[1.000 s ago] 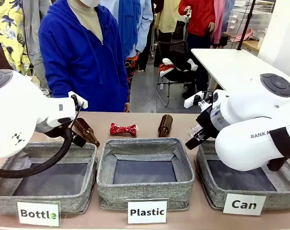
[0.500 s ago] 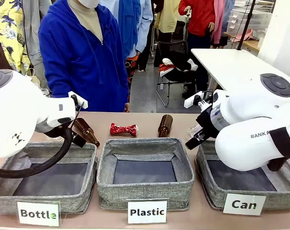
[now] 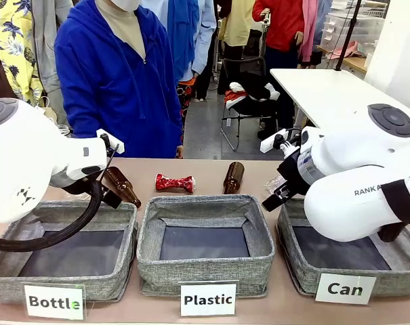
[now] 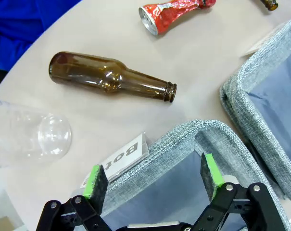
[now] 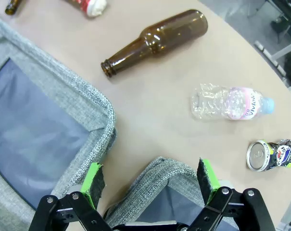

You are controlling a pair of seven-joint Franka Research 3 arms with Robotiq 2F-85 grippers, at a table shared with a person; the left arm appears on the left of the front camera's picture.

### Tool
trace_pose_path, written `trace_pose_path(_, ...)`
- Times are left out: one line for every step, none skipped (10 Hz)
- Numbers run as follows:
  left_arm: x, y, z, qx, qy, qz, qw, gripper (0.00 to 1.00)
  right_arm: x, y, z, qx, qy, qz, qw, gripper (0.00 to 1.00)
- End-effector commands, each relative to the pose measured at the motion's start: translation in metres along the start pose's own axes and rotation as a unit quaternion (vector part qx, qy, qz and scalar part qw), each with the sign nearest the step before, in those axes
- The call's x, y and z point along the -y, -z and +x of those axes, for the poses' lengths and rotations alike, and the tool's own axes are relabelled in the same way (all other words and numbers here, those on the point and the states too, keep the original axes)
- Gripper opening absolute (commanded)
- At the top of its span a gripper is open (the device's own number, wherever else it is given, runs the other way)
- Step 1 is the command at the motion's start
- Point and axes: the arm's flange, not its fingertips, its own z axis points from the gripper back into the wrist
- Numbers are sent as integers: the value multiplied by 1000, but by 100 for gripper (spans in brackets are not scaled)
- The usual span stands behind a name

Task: Sort the can waste into the basket.
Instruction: Pick up the can waste from the table and place it in the right Fabric basket.

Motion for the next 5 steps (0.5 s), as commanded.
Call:
trace_pose_path(0,0,0,0,0,0,1000,100,0,0,0,0,0,0,1000,100)
trace_pose_path(0,0,0,0,0,0,1000,100,0,0,0,0,0,0,1000,100)
trace_pose_path(2,-23,4,-3,5,-28,1000,100,9,-16,2,-14,7,18,1000,100)
trace_pose_path(8,-54,7,-16,-8,-82,997,100,20,-41,5,-16,25,34,999,100)
trace_pose_path(9,-85,9,-4,-25,-145,989,100,28,-70,9,-11,56,56,997,100)
